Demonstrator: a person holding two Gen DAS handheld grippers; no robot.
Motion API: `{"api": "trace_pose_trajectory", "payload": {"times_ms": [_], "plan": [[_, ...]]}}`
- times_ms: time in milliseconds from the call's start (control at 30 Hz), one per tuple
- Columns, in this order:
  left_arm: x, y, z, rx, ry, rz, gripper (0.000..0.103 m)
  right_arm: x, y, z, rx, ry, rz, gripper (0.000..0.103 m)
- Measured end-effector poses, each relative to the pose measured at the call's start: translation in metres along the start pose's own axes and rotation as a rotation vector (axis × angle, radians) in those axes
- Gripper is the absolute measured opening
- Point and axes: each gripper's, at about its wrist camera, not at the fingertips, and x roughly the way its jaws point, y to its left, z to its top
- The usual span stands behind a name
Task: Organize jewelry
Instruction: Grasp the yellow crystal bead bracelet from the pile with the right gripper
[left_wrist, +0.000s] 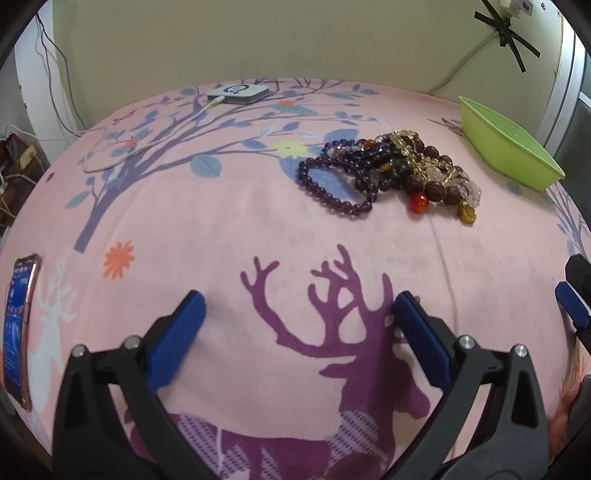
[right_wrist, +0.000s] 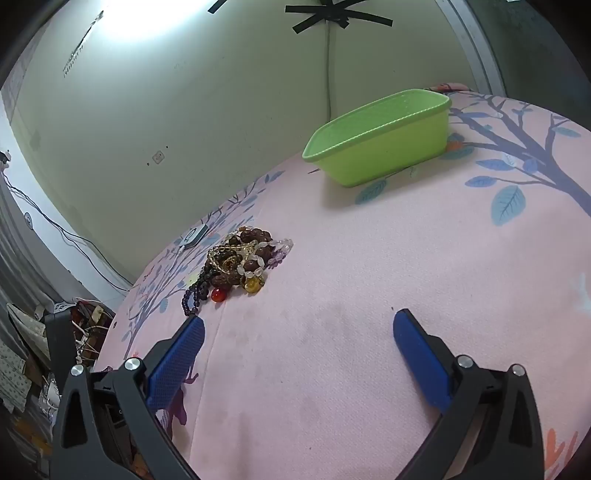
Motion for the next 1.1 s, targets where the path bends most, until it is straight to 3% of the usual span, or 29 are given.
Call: {"api": "trace_pose_trajectory", "payload": {"times_ms": [267,400,533,600,667,733,833,1100], "plan": [[0.0,-0.001,0.001,0.018,0.003,-0.006,0.098,0.0,0.0,0.0,-0.002,0.002,-0.002,0.08],[-0.004,0.002,-0.002,0.108,0.008,-0.065,0.098,0.0,0.0,0.007,-0.042,0.035,0.009,0.078],[-0.01,0.012,-0.004,0.199,0.028,-0.156,0.098,-0.006,0.023,0.034,-0.255,0.046,0.007,0.046],[-0.013,0.028,0.004,0.141,-0.011,-0.177,0.096,0.0,0.045,0.049,-0.359,0.076,0.04,0.032],[-0.013,0.04,0.015,0.092,-0.033,-0.173,0.085,0.01,0.063,0.057,-0.435,0.099,0.066,0.018],[-0.016,0.049,0.026,0.059,-0.052,-0.176,0.07,0.034,0.085,0.06,-0.515,0.152,0.087,0.013],[-0.023,0.054,0.037,0.054,-0.088,-0.172,0.061,0.071,0.101,0.058,-0.525,0.22,0.117,0.012],[-0.035,0.057,0.045,0.095,-0.147,-0.17,0.06,0.126,0.117,0.062,-0.535,0.323,0.131,0.009]]}}
